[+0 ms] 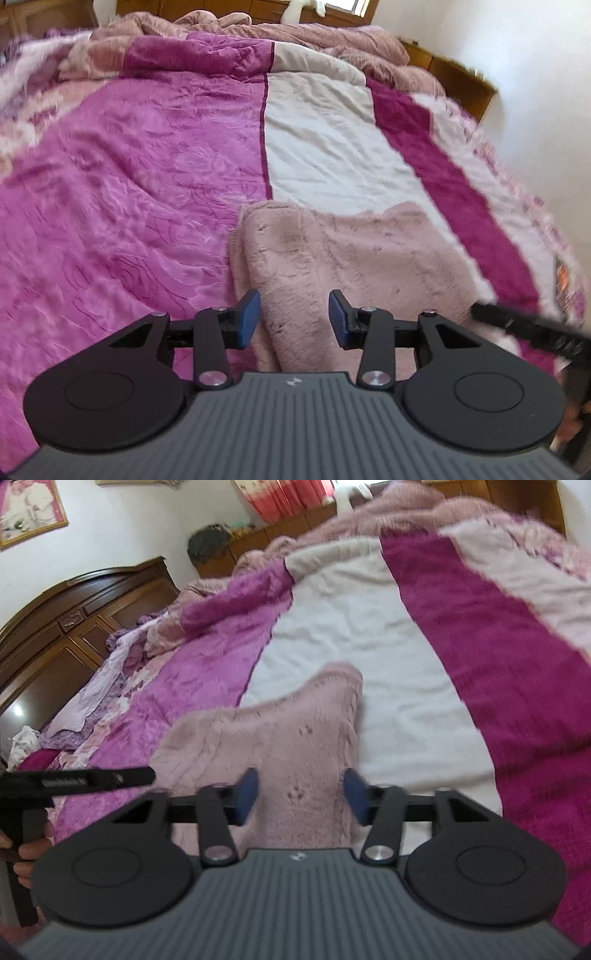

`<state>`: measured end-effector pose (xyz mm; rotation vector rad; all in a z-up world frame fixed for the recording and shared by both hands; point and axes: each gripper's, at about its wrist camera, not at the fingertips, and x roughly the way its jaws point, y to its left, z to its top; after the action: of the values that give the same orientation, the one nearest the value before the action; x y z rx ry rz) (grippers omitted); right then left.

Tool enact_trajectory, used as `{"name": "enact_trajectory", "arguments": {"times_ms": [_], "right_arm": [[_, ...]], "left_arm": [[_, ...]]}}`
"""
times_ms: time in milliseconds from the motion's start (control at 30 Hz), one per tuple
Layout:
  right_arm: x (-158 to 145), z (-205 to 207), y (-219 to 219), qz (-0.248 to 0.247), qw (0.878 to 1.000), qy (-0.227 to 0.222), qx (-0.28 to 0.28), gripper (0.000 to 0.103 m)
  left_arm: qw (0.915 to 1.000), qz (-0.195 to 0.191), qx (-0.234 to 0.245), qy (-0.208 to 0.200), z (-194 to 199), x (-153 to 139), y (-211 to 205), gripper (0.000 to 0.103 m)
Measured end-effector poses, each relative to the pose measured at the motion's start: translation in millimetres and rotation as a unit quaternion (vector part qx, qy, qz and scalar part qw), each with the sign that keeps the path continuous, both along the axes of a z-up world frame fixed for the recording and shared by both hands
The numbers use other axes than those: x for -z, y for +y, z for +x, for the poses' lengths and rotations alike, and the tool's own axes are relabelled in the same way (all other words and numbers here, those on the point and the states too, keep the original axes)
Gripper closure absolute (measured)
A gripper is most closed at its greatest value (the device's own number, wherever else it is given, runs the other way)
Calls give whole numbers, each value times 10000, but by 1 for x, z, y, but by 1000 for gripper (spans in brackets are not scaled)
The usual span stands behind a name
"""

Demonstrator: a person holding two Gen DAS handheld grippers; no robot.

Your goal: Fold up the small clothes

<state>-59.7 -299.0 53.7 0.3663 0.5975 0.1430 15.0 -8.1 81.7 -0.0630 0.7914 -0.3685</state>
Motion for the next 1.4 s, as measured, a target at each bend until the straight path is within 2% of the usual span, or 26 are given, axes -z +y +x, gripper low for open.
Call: {"name": "enact_trajectory", "arguments": {"times_ms": [33, 233, 367, 533, 733, 1067, 1133, 1400], "right_arm": [[-1, 1, 2, -38, 10000, -35, -17, 68], [13, 12, 15, -164, 9997, 161, -79, 69], [16, 13, 21, -250, 9995, 164, -84, 69], [11, 9, 19, -173, 9998, 128, -22, 66], [1, -4, 16, -103, 9998, -4, 175, 47], [-11, -39, 14, -168, 9994, -130, 264, 34], [-12, -45, 15, -214, 9994, -112, 234, 29], [-5, -67, 21, -330, 9992, 134, 172, 25]], "left_arm": [[9999, 125, 18, -22, 0, 2, -2, 57], [9982, 587, -137, -38, 14, 23, -10, 57], [9972, 609, -420, 50, 28, 37, -1, 57], [9976, 465, -508, 116, 29, 32, 8, 57], [9980, 487, -384, -77, 2, 12, 4, 57], [9974, 421, -542, -224, -58, -15, 1, 34], [9970, 438, -587, -246, -70, -16, -1, 31], [9960, 629, -616, -147, -107, -4, -17, 27]]}}
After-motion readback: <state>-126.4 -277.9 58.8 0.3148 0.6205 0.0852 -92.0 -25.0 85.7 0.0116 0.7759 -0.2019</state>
